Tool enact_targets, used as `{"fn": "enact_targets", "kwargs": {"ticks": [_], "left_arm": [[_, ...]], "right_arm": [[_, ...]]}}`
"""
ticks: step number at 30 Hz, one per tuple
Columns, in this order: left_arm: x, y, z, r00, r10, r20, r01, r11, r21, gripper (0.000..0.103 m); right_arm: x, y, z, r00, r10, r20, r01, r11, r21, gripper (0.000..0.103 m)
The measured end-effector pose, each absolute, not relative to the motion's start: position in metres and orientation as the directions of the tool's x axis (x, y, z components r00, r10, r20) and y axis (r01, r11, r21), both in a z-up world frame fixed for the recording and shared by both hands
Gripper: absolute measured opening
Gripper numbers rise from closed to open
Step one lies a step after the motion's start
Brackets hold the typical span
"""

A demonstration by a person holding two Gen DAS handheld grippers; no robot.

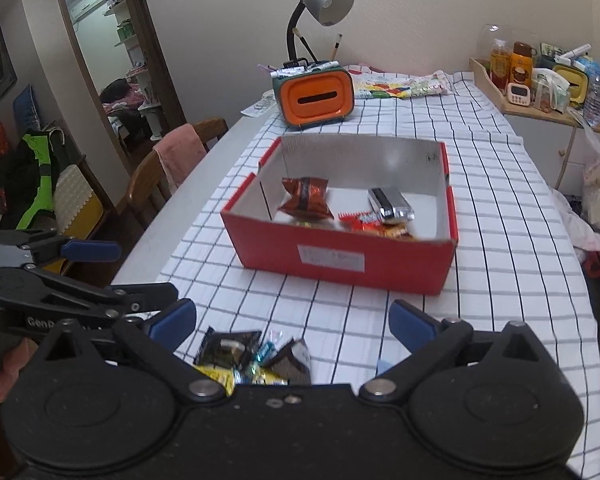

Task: Organize snacks
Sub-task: 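Move both tools back over the remaining snack pile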

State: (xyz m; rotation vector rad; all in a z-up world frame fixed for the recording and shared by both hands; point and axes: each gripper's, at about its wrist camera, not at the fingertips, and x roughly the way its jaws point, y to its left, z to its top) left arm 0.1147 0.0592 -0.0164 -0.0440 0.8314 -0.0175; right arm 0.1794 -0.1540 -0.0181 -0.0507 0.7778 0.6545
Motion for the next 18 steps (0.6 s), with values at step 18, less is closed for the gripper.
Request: {"fn": "enact_targets", "kwargs": {"ticks": [18], "left_arm": [[0.091,0.068,-0.112,0.515,0.01,-0.857,0.028,0.999,0.029,0.093]], "right_arm": [[0.148,-0.134,-0.119,0.424,0.435,-0.794,-0.568,0.811,0.141,0.103]]}}
